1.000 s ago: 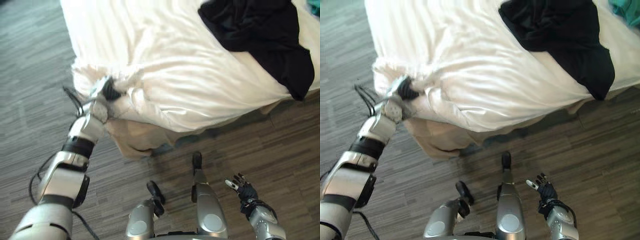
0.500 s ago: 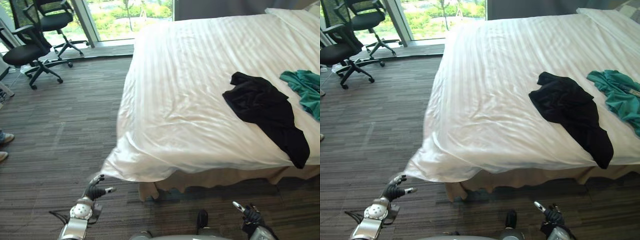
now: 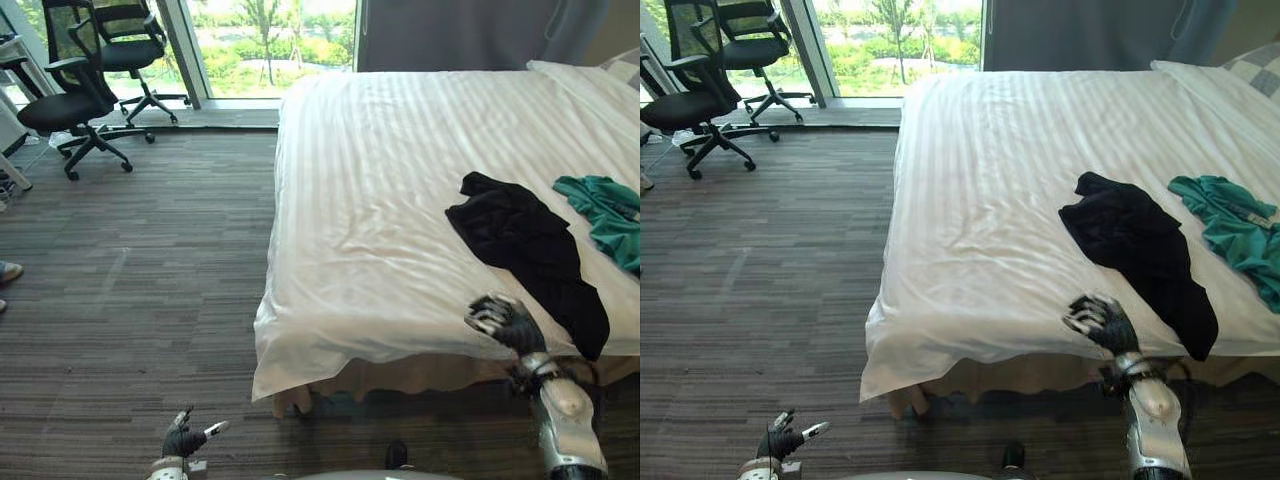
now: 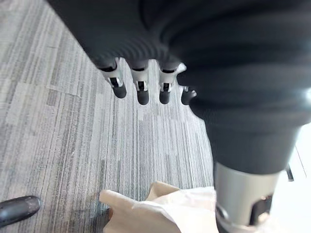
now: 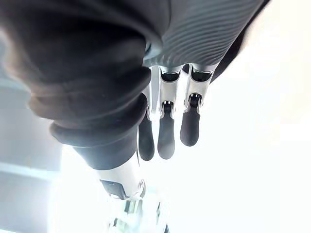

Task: Tidy the bed and pick cloth on bed and put in laundry

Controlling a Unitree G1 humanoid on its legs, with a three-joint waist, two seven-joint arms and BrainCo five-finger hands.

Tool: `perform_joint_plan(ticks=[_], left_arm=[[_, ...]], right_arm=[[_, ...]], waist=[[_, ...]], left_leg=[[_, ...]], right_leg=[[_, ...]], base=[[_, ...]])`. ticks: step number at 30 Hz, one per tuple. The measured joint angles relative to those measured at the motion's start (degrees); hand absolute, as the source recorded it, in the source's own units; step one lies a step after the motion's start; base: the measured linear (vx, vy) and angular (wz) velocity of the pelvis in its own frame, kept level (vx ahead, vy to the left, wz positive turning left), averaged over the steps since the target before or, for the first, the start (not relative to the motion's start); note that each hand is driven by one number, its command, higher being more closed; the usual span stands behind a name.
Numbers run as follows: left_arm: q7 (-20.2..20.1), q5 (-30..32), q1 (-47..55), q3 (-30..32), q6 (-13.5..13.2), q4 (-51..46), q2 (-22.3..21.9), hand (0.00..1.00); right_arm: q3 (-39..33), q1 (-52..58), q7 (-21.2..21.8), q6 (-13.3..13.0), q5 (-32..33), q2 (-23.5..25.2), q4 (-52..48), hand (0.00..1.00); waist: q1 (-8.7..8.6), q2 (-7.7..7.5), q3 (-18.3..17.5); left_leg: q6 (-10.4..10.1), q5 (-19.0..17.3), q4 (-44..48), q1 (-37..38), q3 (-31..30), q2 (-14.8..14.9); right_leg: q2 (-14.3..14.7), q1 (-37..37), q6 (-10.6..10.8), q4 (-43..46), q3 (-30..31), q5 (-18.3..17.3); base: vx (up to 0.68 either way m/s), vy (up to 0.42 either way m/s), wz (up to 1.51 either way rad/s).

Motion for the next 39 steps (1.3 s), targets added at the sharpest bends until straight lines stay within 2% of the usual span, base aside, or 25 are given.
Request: perform_joint_plan(ticks=[1,3,4,5,7,9,11,12,13,14,17,18,20,22,23,25,28,31,34,37,39], left_arm=[[-0.11,-0.84,0.5,-0.23,-0.13,0.01,-1.26,0.0],[-1.09,-2.0,1.91,-0.78,-0.13,0.03,-2.43,0.0],[-1.31,-2.99,2.83,-0.84,0.19,0.12,-2.87,0.0],[-1.37,-3.05,2.94,-0.84,0.29,0.38,-2.97,0.0],[-2.17,-4.1,2.81,-0.69,0.38,1.99,-2.77,0.0],[-2.38,-5.08,2.66,-0.3,0.6,2.46,-2.7,0.0],[-2.68,-6.03,1.48,0.15,0.98,2.45,-1.97,0.0],[-3.57,-6.33,0.35,0.25,1.01,2.36,-0.98,0.0],[-3.86,-6.26,-0.14,0.25,0.98,2.31,-0.49,0.0],[-4.8,-6.23,-1.49,0.26,0.81,2.24,0.23,0.0],[-5.44,-6.33,-4.9,0.26,-0.01,0.87,0.49,0.0],[-6.15,-6.34,-6.49,0.18,-0.5,0.37,0.52,0.0],[-6.56,-6.33,-8.25,-0.02,-1.35,0.23,0.6,0.0],[-7.06,-6.26,-10.78,-1.3,-4.1,0.13,1.45,0.0],[-7.02,-6.27,-11.42,-1.71,-4.74,0.13,1.58,0.0],[-6.97,-6.37,-14.67,-3.59,-5.71,1.01,1.94,0.0],[-5.98,-6.89,-19.21,-6.04,-6.21,4.77,1.72,0.0],[-4.43,-6.92,-20.7,-7.13,-7.52,7.42,1.5,0.0],[-2.55,-9.07,-21.1,-7.3,-8.52,10.68,1.38,0.0],[-0.89,-10.26,-21.16,-7.38,-8.5,10.6,0.34,0.0],[0.44,-10.89,-21.0,-7.19,-7.69,10.4,-0.06,0.0]], right_arm=[[2.4,-2.45,0.16,1.74,0.72,0.49,0.36,1.0],[5.58,-6.1,-0.09,3.7,2.2,2.19,1.24,1.0],[7.81,-9.2,-0.85,4.9,2.45,3.73,2.91,1.0],[8.6,-10.71,-1.32,5.57,2.45,4.49,3.86,1.0],[11.31,-16.63,-3.92,8.06,2.48,7.85,8.21,1.0],[13.12,-21.17,-6.01,9.01,3.07,10.22,11.14,1.0],[13.83,-25.84,-8.77,9.05,4.46,12.3,14.2,1.0],[13.78,-29.12,-10.75,8.92,5.31,13.17,15.76,1.0],[13.57,-30.94,-11.54,8.85,6.0,13.51,16.61,1.0],[12.58,-34.41,-13.02,8.34,6.96,13.75,17.69,1.0],[8.89,-42.84,-14.47,6.3,8.52,13.56,21.84,1.0],[7.14,-45.19,-14.46,5.7,8.56,13.22,23.59,1.0],[6.27,-46.63,-14.51,5.56,8.53,12.32,26.08,1.0],[6.1,-46.94,-14.7,6.21,8.4,10.39,28.49,1.0],[6.1,-46.95,-15.01,6.49,8.37,9.93,28.82,1.0],[5.63,-46.58,-16.82,7.09,8.35,8.15,31.66,1.0],[5.65,-46.13,-17.51,6.46,8.51,8.96,32.53,1.0],[5.67,-45.72,-17.66,5.65,8.66,9.73,34.65,1.0],[6.25,-41.28,-15.96,4.15,8.9,12.86,37.21,1.0],[7.98,-32.27,-14.19,4.22,8.35,14.42,41.2,1.0],[11.14,-23.21,-12.83,4.27,7.79,14.9,41.38,1.0]], waist=[[0.88,0.03,0.03],[1.64,0.06,0.08],[2.8,0.03,0.11],[3.11,-0.15,0.22],[4.95,-0.99,1.13],[6.71,-1.92,2.53],[8.01,-2.74,5.18],[9.45,-3.63,7.19],[9.91,-3.98,8.23],[10.92,-4.06,10.84],[12.17,-3.57,17.25],[12.37,-2.17,19.63],[12.38,-0.9,20.66],[12.33,1.17,22.42],[12.31,1.62,22.7],[12.21,3.57,23.8],[11.95,5.0,24.55],[11.83,5.5,24.81],[10.24,5.49,24.81],[7.76,5.23,24.93],[5.02,3.28,26.05]], left_leg=[[0.15,0.31,-0.01,-0.41,-1.06,-0.31],[0.41,0.68,0.0,-0.9,-2.52,-0.68],[0.54,0.83,0.1,-1.06,-2.91,-0.78],[0.55,0.84,0.29,-1.19,-3.15,-0.82],[0.59,0.86,1.5,-2.19,-5.46,-0.8],[0.57,0.81,2.5,-4.0,-6.65,-0.73],[0.41,0.73,3.22,-6.15,-8.67,-0.76],[-0.04,1.23,3.92,-7.49,-9.43,-0.69],[-0.21,1.45,4.54,-8.72,-9.95,-0.65],[-0.25,1.8,5.84,-11.35,-11.0,-0.73],[0.04,3.24,8.12,-17.63,-11.58,-1.19],[0.19,4.18,8.44,-20.17,-11.67,-1.56],[0.93,4.92,9.25,-24.0,-11.69,-2.18],[1.16,4.95,11.36,-29.0,-11.85,-2.88],[1.19,4.96,11.9,-30.29,-11.88,-2.92],[2.04,4.44,14.92,-34.82,-12.19,-2.82],[2.55,4.09,16.7,-38.64,-11.48,-2.74],[2.79,3.45,17.19,-39.71,-10.58,-2.72],[3.31,2.87,17.1,-39.92,-9.63,-3.06],[3.3,2.89,16.43,-39.37,-8.62,-3.51],[3.06,2.97,15.75,-36.26,-6.7,-3.44]], right_leg=[[-0.32,0.28,0.0,0.01,-0.92,0.0],[-0.72,0.77,0.0,0.02,-2.27,0.0],[-0.9,0.97,0.03,0.25,-2.76,0.05],[-0.96,1.09,0.03,0.25,-2.97,0.06],[-1.09,2.17,0.02,0.27,-5.09,0.06],[-1.09,2.18,0.0,0.27,-6.02,0.05],[-1.16,1.68,-0.1,0.27,-8.14,-0.01],[-1.03,0.71,-0.29,0.28,-8.83,0.12],[-0.95,0.16,-0.45,0.29,-9.32,0.24],[-1.04,-1.47,-0.5,0.31,-10.48,0.24],[-2.14,-6.97,-0.78,2.14,-11.4,0.1],[-2.61,-9.1,-0.79,2.75,-11.45,0.11],[-3.37,-12.52,-0.42,3.05,-11.46,1.65],[-4.11,-16.54,-1.3,3.28,-11.42,3.7],[-4.24,-17.7,-1.65,3.64,-11.37,4.27],[-4.44,-21.49,-2.08,5.15,-10.91,4.64],[-4.65,-25.35,-2.07,5.81,-9.53,5.69],[-4.71,-26.45,-1.88,5.53,-8.11,6.6],[-4.93,-26.68,-1.66,4.75,-6.58,6.77],[-5.34,-27.28,-0.04,4.67,-4.9,5.35],[-5.39,-26.16,-0.44,4.53,-2.95,4.99]], base=[[-0.01,0.011,0.41],[-0.02,0.014,0.39],[-0.03,0.016,0.3],[-0.04,0.005,0.33],[-0.07,-0.008,0.43],[-0.11,-0.022,0.31],[-0.14,-0.032,0.51],[-0.12,-0.029,0.48],[-0.15,-0.034,0.44],[-0.19,-0.027,0.4],[-0.2,0.032,0.18],[-0.18,0.086,0.05],[-0.1,0.078,0.09],[-0.06,0.103,0.08],[-0.03,0.071,0.03],[-0.03,0.068,-0.04],[-0.03,0.059,-0.13],[-0.03,0.044,-0.08],[-0.03,0.042,-0.09],[0.0,0.02,-0.18],[0.06,0.008,-0.45]])
